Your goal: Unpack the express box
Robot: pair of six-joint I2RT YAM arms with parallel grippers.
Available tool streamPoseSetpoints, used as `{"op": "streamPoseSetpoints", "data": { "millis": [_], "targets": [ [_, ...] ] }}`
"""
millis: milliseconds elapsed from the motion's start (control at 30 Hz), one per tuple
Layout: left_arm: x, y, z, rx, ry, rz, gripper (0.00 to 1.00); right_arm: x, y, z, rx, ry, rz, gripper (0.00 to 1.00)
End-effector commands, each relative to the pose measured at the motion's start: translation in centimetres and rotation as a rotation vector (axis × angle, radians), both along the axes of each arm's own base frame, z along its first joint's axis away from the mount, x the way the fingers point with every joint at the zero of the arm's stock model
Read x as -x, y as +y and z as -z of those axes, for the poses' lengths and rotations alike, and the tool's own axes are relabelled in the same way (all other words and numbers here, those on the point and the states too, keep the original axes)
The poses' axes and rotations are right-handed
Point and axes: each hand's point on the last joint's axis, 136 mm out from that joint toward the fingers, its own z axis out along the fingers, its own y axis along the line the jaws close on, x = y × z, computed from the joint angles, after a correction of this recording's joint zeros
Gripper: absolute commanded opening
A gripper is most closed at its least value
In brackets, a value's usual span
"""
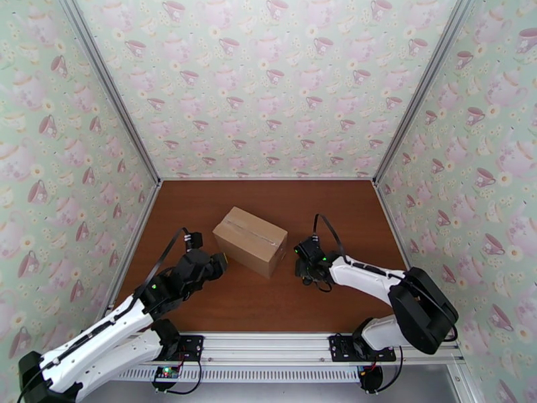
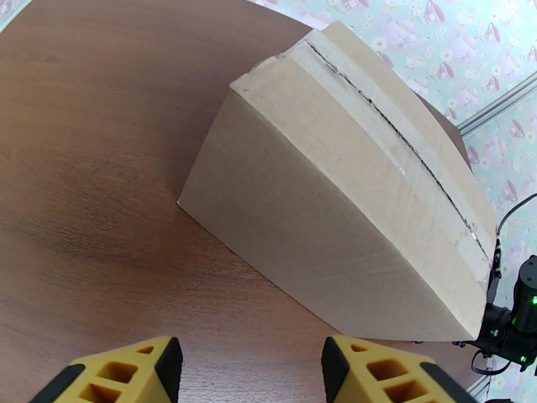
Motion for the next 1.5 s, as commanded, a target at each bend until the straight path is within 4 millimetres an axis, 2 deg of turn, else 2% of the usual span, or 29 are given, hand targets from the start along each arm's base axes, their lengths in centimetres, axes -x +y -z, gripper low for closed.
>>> {"op": "streamPoseSetpoints", "data": {
  "millis": [0, 367, 467, 567, 767, 933, 1133, 1200, 1300, 1367, 1467],
  "targets": [
    [-0.4, 0.3, -1.0, -0.003, -0.015, -0.017, 0.61, -0.8, 0.2, -0.3, 0.034, -0.018, 0.001, 0.6],
    [-0.3, 1.0, -0.6, 0.003, -0.003, -0.04, 0.61, -1.0, 0.3, 1.2, 0.071, 0.021, 0.001, 0.5],
    [-0.3, 1.1, -0.7, 0.003, -0.003, -0.045, 0.61, -0.9, 0.1, 1.6, 0.084, 0.031, 0.004, 0.45],
    [-0.4, 1.2, -0.8, 0.001, -0.006, -0.048, 0.61, -0.8, -0.1, 1.9, 0.095, 0.041, 0.005, 0.36],
    [-0.5, 1.2, -1.3, -0.003, -0.007, -0.041, 0.61, -0.8, -0.2, 1.1, 0.098, 0.031, 0.01, 0.29],
    [-0.8, 0.6, -3.4, -0.001, -0.045, -0.004, 0.6, -1.3, -0.1, -2.5, 0.081, -0.022, -0.009, 0.25],
    [-2.0, -1.7, -7.6, 0.052, -0.109, 0.086, 0.61, -1.8, 0.0, -9.2, 0.05, -0.117, -0.051, 0.26],
    [-2.6, -3.1, -8.9, 0.089, -0.125, 0.129, 0.61, -1.9, 0.0, -11.4, 0.039, -0.151, -0.078, 0.26],
    [-3.9, -6.3, -10.8, 0.138, -0.133, 0.232, 0.61, -2.0, 0.3, -15.0, 0.014, -0.207, -0.12, 0.26],
    [-5.0, -8.5, -12.8, 0.169, -0.141, 0.293, 0.61, -2.0, 0.6, -17.5, -0.019, -0.254, -0.151, 0.26],
    [-6.6, -11.9, -14.5, 0.219, -0.135, 0.387, 0.61, -2.1, 1.2, -20.3, -0.052, -0.302, -0.196, 0.26]
  ]
}}
